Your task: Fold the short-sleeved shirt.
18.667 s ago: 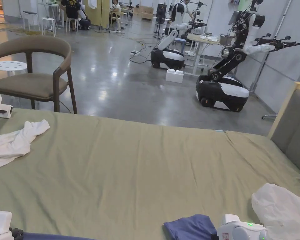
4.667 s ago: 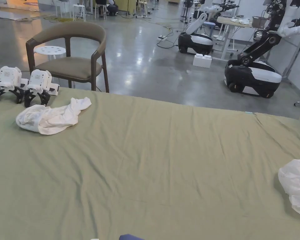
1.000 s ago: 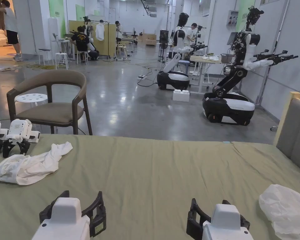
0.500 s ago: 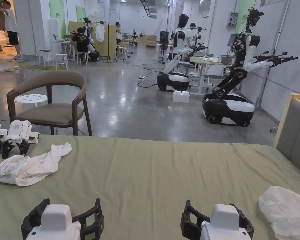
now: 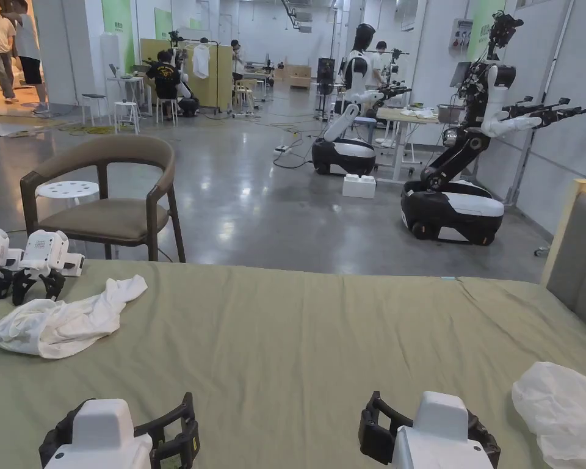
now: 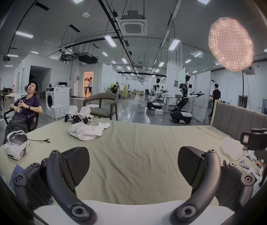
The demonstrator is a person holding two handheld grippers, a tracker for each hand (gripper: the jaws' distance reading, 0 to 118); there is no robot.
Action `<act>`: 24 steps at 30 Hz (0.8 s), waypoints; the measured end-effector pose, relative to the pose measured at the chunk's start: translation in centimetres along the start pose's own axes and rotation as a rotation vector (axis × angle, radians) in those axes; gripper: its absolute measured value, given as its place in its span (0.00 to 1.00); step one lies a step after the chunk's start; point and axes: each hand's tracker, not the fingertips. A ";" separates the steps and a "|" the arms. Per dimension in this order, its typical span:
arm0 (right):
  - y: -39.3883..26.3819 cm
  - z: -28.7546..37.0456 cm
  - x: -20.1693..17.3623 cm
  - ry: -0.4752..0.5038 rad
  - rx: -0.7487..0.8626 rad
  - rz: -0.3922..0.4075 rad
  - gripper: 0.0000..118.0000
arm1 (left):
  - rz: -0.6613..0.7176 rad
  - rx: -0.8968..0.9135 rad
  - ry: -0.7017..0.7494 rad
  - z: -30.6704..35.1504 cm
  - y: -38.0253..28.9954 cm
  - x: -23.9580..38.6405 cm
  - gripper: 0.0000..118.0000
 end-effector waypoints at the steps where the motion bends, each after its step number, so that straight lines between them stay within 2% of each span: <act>1: 0.0 0.0 0.0 0.013 -0.010 -0.003 0.86 | 0.002 0.006 -0.003 0.0 0.0 0.0 0.93; 8: 0.3 -0.1 -0.3 0.066 -0.098 -0.072 0.86 | -0.039 0.029 0.043 -0.1 0.1 1.0 0.94; 14: 0.4 -0.4 -0.5 0.047 -0.114 -0.058 0.86 | -0.079 0.043 0.095 -0.6 0.0 1.5 0.94; 19: 0.7 -0.8 -0.3 0.049 -0.133 -0.074 0.86 | -0.100 0.036 0.080 -0.7 0.2 1.7 0.94; 24: 0.9 -1.1 -0.2 0.020 -0.131 -0.054 0.86 | -0.105 0.032 0.062 -0.8 0.2 1.8 0.94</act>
